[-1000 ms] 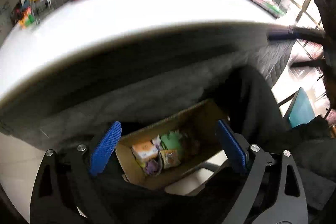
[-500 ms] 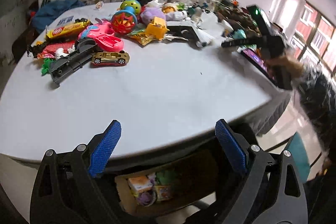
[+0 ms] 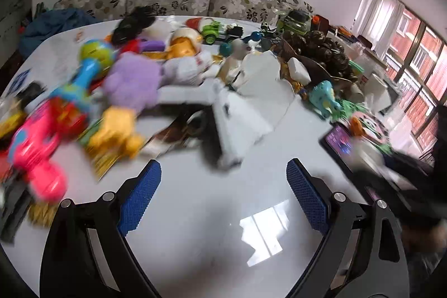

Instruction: Collect trash

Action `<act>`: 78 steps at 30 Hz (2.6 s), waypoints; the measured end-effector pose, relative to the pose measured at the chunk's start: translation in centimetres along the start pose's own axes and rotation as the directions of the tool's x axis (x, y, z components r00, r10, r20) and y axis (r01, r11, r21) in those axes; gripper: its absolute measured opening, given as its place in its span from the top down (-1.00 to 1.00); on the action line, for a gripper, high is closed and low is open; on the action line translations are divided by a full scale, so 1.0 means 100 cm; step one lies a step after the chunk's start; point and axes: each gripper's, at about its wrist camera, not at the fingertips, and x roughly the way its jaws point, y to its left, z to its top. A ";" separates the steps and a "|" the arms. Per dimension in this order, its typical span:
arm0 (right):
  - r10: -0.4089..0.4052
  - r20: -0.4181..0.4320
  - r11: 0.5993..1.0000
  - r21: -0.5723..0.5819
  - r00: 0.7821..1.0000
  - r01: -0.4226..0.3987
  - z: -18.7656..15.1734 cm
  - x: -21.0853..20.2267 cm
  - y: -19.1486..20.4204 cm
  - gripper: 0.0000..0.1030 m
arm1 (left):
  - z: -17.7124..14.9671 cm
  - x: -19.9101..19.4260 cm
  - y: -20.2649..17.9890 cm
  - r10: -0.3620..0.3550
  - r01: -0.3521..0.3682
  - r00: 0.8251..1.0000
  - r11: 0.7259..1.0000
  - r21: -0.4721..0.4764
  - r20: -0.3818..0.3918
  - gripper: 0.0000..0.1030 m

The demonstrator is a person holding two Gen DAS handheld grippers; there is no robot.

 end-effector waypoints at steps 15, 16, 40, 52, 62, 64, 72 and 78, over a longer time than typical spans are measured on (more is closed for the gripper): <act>0.056 0.017 0.996 0.066 0.998 -0.057 -0.031 -0.018 -0.017 0.06 | 0.030 0.063 0.005 0.037 -0.040 0.998 0.996 -0.085 -0.047 -0.08; 0.058 0.020 0.996 0.062 0.998 -0.059 -0.031 -0.019 -0.014 0.06 | 0.026 0.053 0.004 0.028 -0.030 0.999 0.997 -0.071 -0.033 -0.07; 0.346 -0.357 0.905 -0.118 0.868 -0.409 -0.125 -0.025 0.145 0.03 | -0.216 -0.183 0.008 -0.049 0.069 0.991 0.985 0.161 -0.124 0.45; 0.316 -0.328 0.922 -0.117 0.890 -0.370 -0.105 -0.001 0.142 -0.31 | -0.239 -0.137 0.055 -0.044 0.057 0.979 0.996 0.062 -0.197 -0.33; 0.076 -0.063 0.977 0.204 0.995 -0.062 0.056 0.074 0.004 -0.45 | -0.171 -0.168 0.056 -0.065 0.064 0.997 0.996 0.060 0.029 -0.54; 0.050 -0.114 0.965 0.262 0.992 -0.019 0.066 0.103 -0.013 -0.37 | -0.162 -0.168 0.058 -0.067 0.065 0.997 0.997 0.032 0.047 -0.54; 0.221 0.006 0.929 0.304 0.975 -0.212 0.064 0.093 -0.005 1.00 | -0.117 -0.142 0.056 -0.043 0.041 0.996 0.999 0.034 0.072 -0.54; 0.166 0.135 0.971 0.152 0.977 -0.186 0.040 -0.005 0.011 1.00 | -0.044 -0.064 0.013 0.006 -0.013 0.999 0.986 0.166 0.044 -0.54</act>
